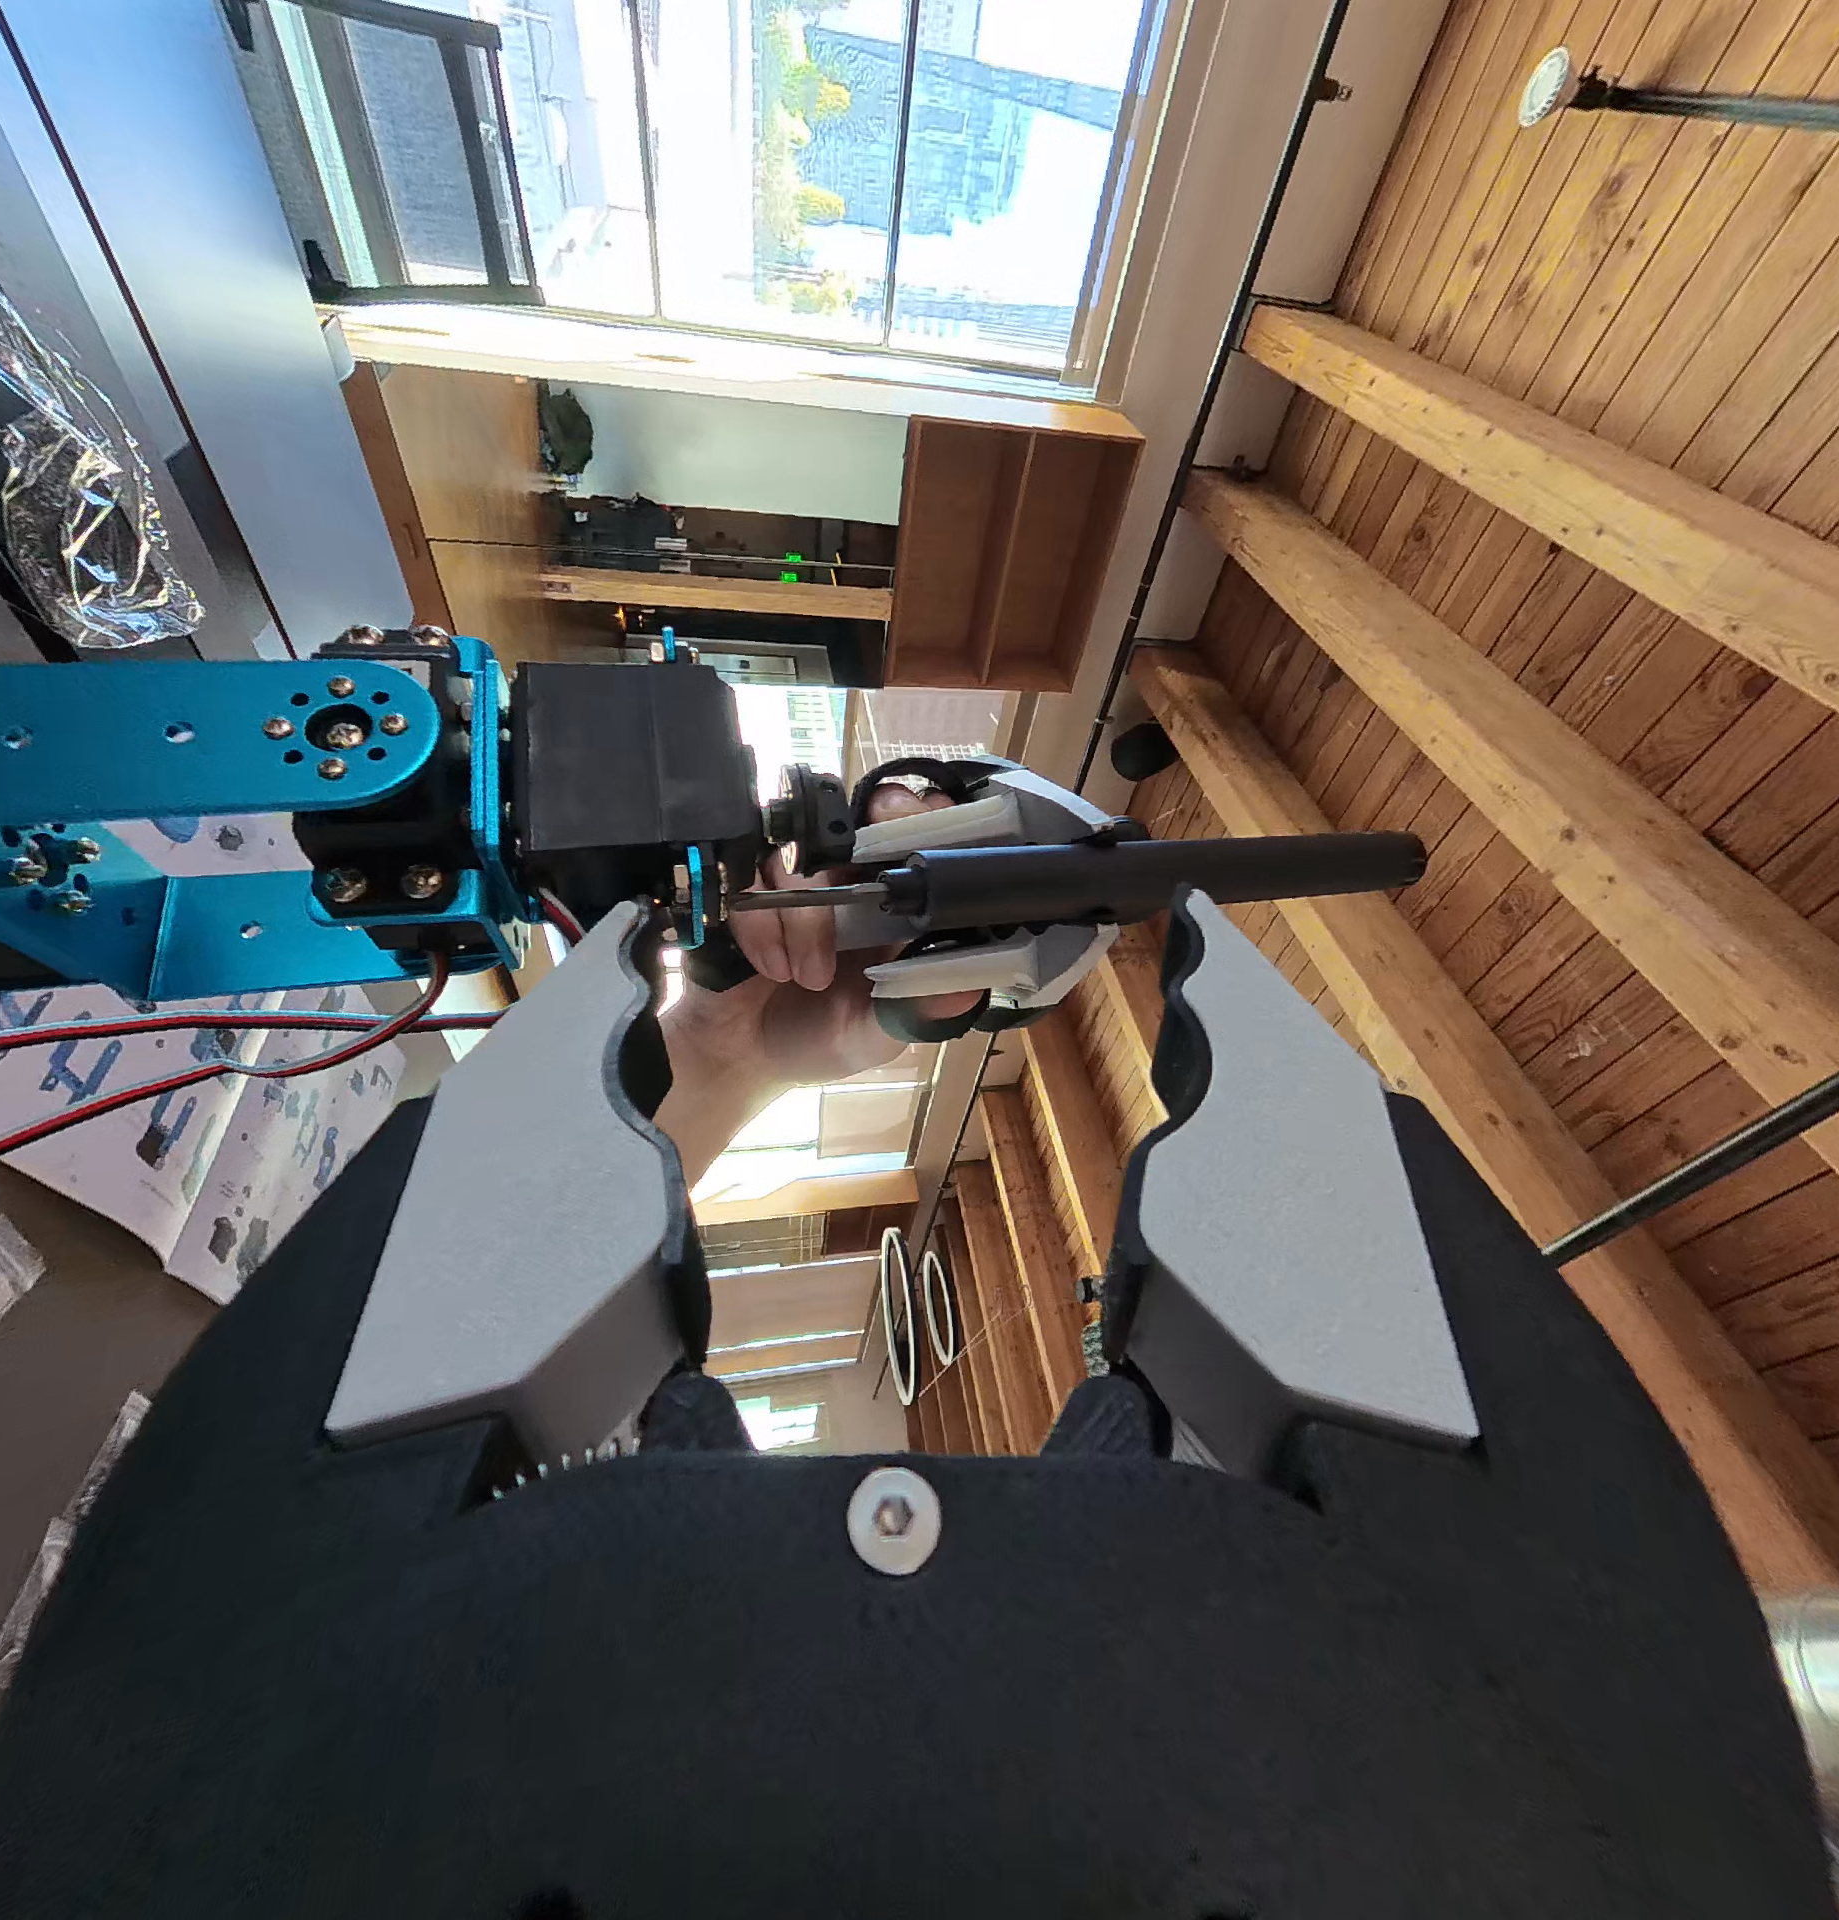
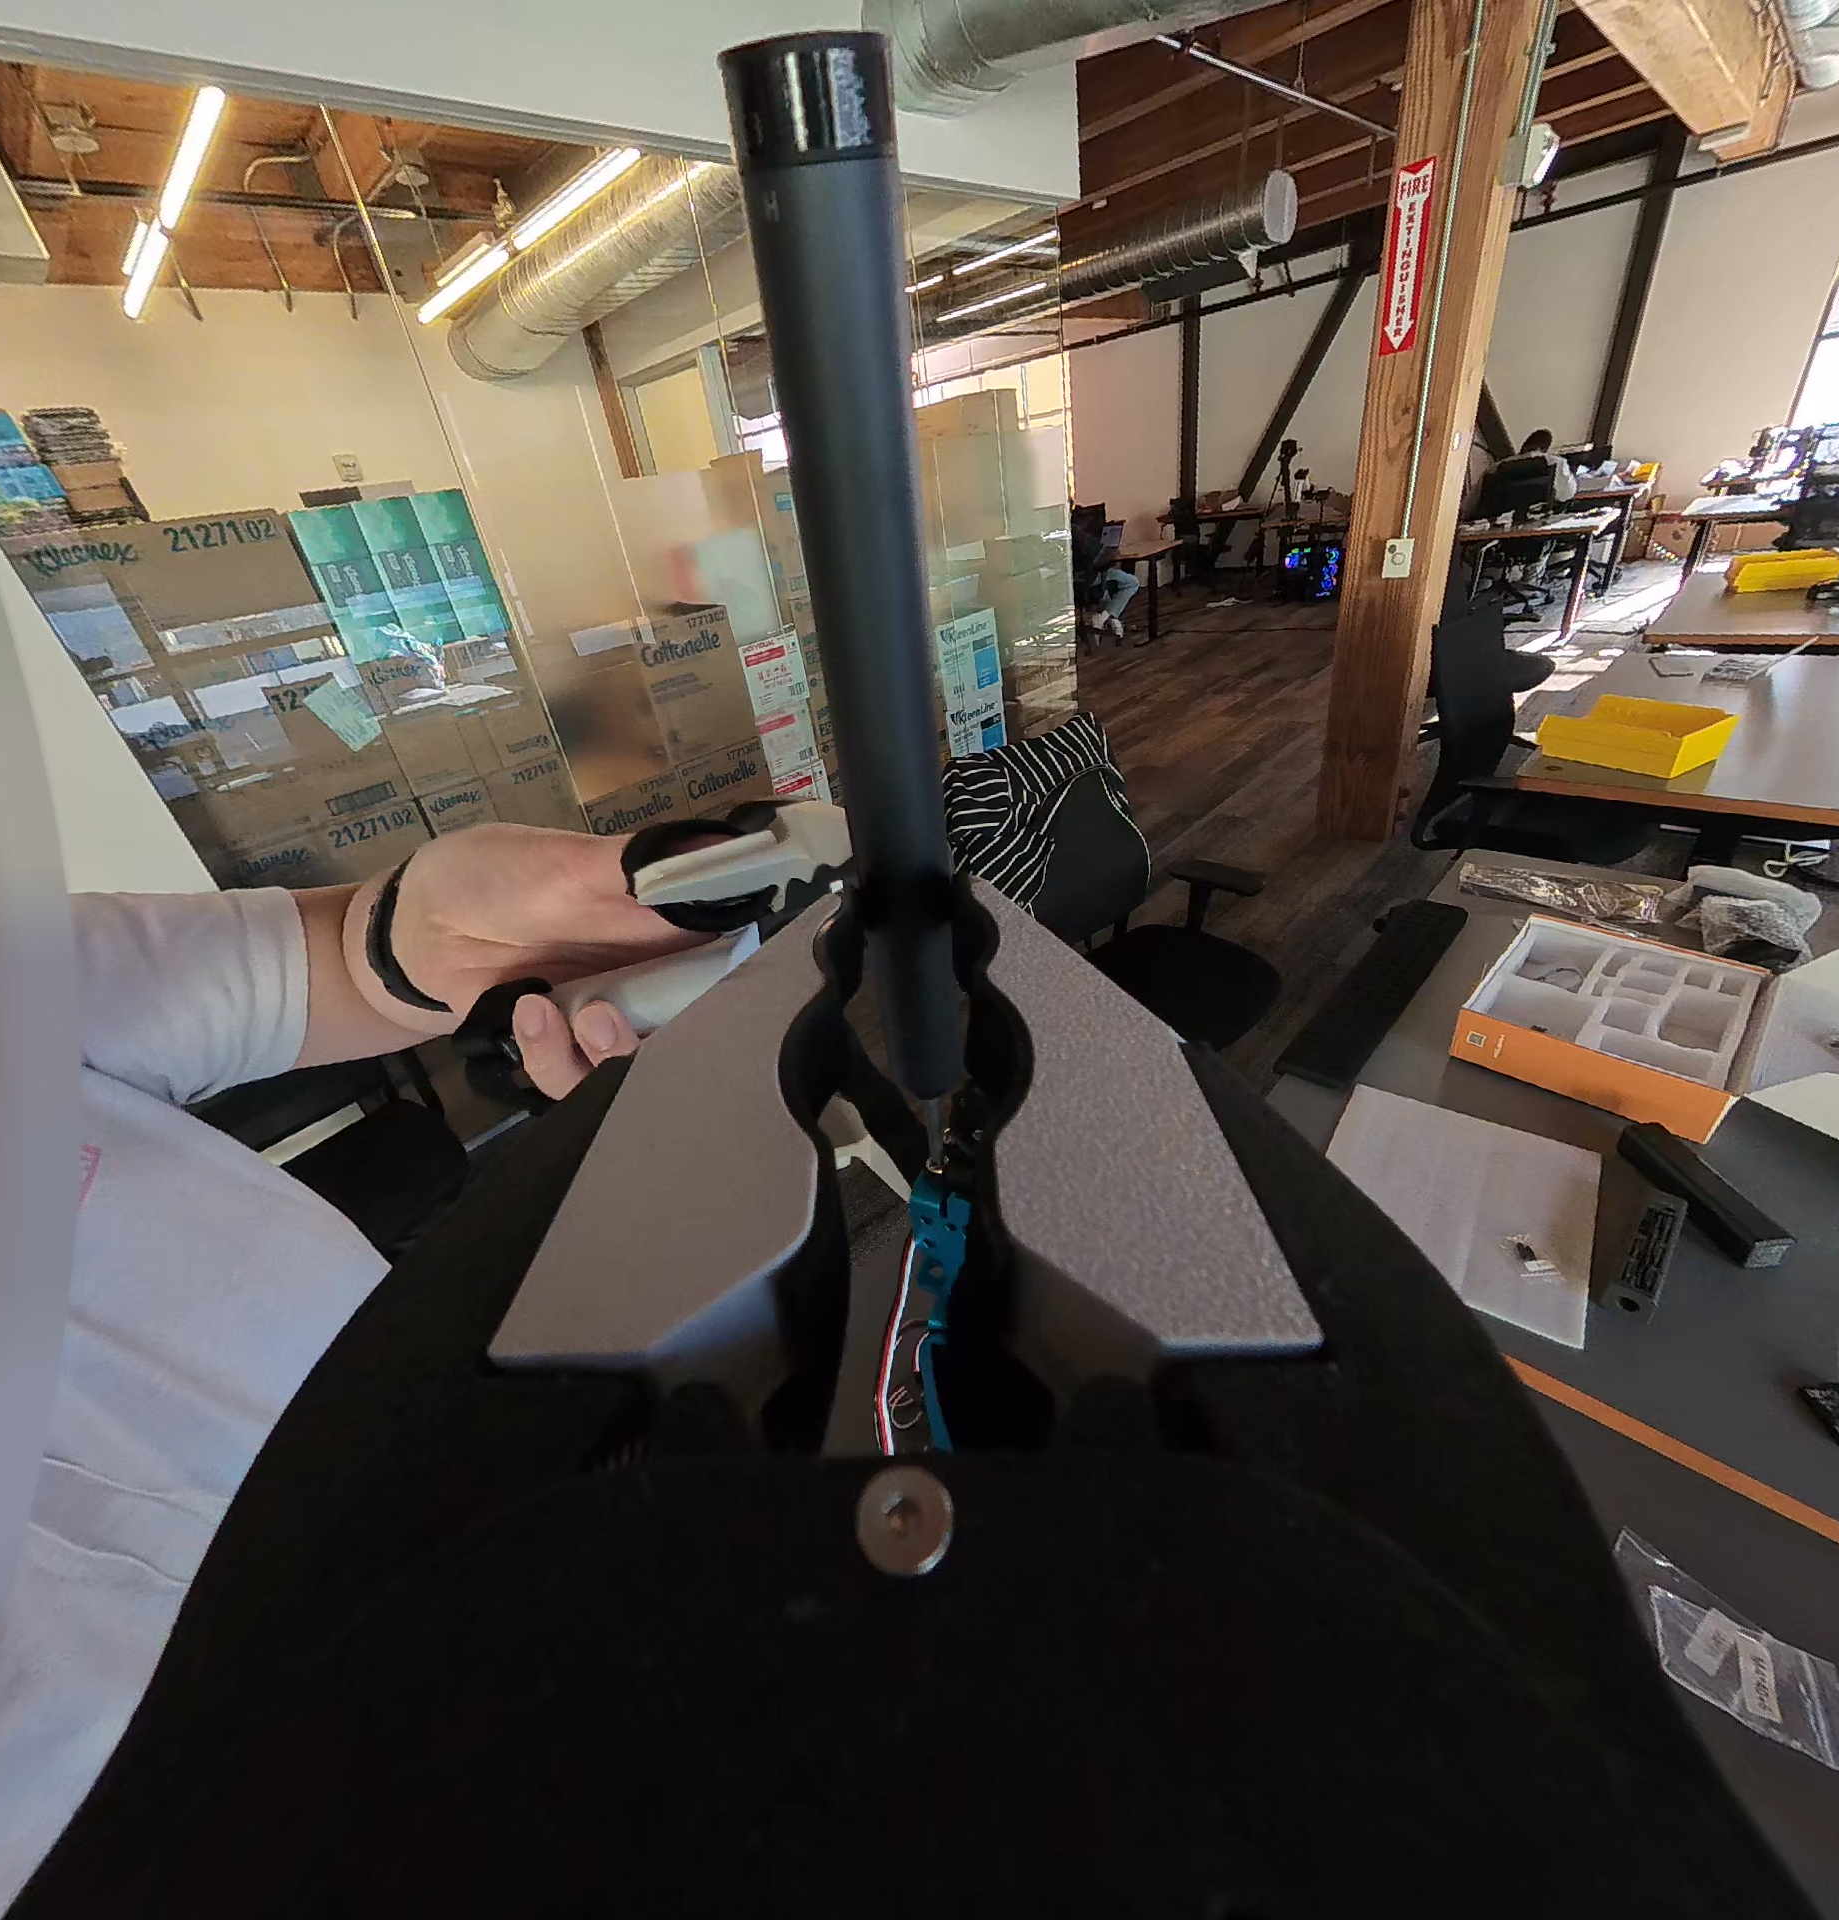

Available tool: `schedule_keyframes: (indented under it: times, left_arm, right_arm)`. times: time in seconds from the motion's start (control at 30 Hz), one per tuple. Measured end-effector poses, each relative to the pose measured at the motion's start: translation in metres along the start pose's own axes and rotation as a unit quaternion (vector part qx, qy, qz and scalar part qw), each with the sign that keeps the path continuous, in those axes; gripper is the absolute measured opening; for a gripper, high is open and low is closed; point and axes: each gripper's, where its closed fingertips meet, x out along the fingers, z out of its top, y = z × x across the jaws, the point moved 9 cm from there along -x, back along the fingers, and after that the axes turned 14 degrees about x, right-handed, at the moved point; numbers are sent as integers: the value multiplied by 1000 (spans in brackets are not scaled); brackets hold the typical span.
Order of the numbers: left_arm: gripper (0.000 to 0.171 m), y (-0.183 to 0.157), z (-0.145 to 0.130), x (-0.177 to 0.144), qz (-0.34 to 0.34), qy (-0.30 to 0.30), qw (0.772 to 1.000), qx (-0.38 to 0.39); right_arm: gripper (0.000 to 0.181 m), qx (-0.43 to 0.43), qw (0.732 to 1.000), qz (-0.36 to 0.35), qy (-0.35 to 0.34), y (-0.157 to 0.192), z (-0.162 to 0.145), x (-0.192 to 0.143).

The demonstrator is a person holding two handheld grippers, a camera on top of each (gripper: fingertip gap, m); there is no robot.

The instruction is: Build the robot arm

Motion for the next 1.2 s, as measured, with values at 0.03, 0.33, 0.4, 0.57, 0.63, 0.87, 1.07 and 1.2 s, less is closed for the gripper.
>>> schedule_keyframes:
  times: [0.03, 0.33, 0.4, 0.57, 0.63, 0.87, 1.07, 1.2]
  left_arm:
    - [93, 1, 0, 0, -2, 0, 1000, -3]
    - [92, 4, 4, -2, -14, 1, 999, -30]
    - [92, 5, 5, -2, -18, 1, 999, -37]
    - [92, 9, 9, -4, -32, 4, 998, -62]
    - [93, 9, 10, -4, -34, 10, 997, -63]
    - [92, 10, 10, -4, -38, 13, 997, -64]
    - [89, 11, 8, -4, -44, 21, 997, -61]
    - [87, 12, 7, -5, -46, 27, 997, -57]
  right_arm:
    - [16, -1, 1000, -1, 0, 0, 0, 0]
    - [16, -1, 1000, -6, 0, 0, 0, -1]
    - [16, 0, 1000, -6, -1, 0, 0, -1]
    - [16, -1, 1000, -10, 0, 1, 0, -1]
    - [16, 0, 1000, -12, 0, 1, 0, -1]
    - [16, -2, 1000, -20, 0, 1, 0, -2]
    - [16, -2, 1000, -21, 2, 1, 0, -1]
    - [15, -1, 1000, -18, 2, 0, 0, 0]
